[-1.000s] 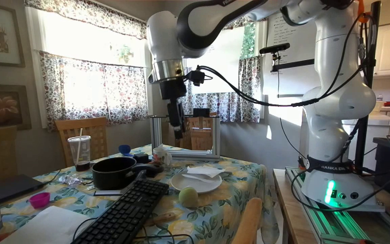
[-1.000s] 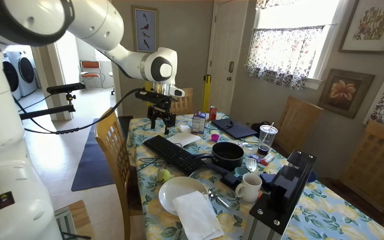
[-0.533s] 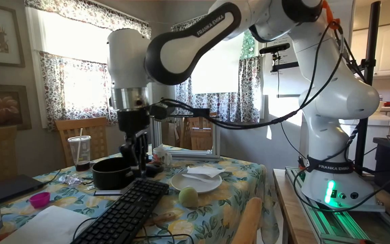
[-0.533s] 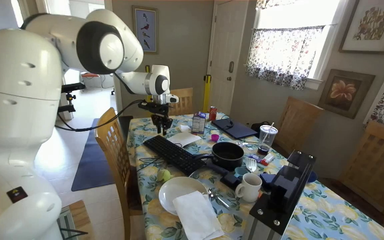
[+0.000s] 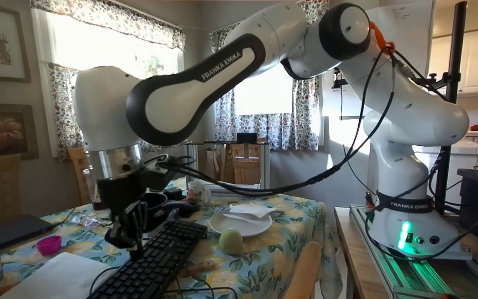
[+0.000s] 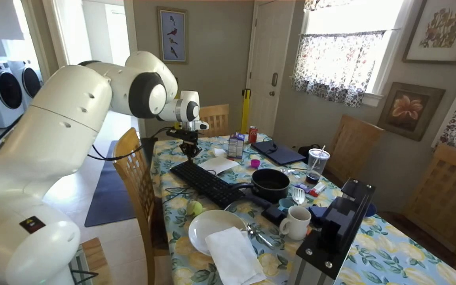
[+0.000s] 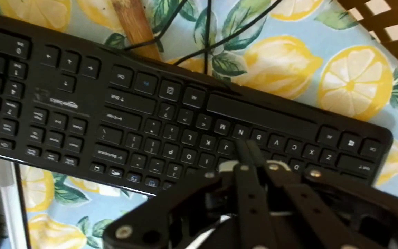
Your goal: Press a key on the keyboard thrice.
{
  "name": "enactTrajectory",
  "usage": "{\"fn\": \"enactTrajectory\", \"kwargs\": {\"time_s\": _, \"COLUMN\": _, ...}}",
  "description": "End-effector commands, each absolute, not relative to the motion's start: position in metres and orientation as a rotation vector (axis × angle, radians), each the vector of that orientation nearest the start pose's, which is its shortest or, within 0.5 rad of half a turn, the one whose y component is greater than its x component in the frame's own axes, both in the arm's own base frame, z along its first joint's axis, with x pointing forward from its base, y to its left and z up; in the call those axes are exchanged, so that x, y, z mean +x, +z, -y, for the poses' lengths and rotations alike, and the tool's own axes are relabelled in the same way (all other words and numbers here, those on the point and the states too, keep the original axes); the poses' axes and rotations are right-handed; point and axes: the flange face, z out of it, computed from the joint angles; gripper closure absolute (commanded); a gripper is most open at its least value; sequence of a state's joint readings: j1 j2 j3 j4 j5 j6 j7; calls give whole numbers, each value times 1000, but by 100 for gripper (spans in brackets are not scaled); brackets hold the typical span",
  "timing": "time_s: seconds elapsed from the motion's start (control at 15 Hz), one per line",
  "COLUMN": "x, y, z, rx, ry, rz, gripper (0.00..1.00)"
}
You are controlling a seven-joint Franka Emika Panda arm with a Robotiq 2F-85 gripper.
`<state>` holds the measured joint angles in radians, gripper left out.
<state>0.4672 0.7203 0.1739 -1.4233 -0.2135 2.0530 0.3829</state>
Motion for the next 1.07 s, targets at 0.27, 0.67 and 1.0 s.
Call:
{"fn": "enactTrajectory", "kwargs": {"time_s": 0.27, "x": 601, "y": 262, "z": -411, "rx": -3189, "ry": 67, "rz": 572, "gripper": 99}}
{"fn": "enactTrajectory", "kwargs": {"time_s": 0.67, "x": 624, "y": 240, "z": -416, "rx": -3176, "ry": -117, "rz": 498, "gripper": 100}}
{"fn": "enactTrajectory", "kwargs": {"time_s": 1.0, "x": 645, "y": 216, "z": -413, "rx": -3137, "ry": -242, "rz": 400, "gripper": 100}}
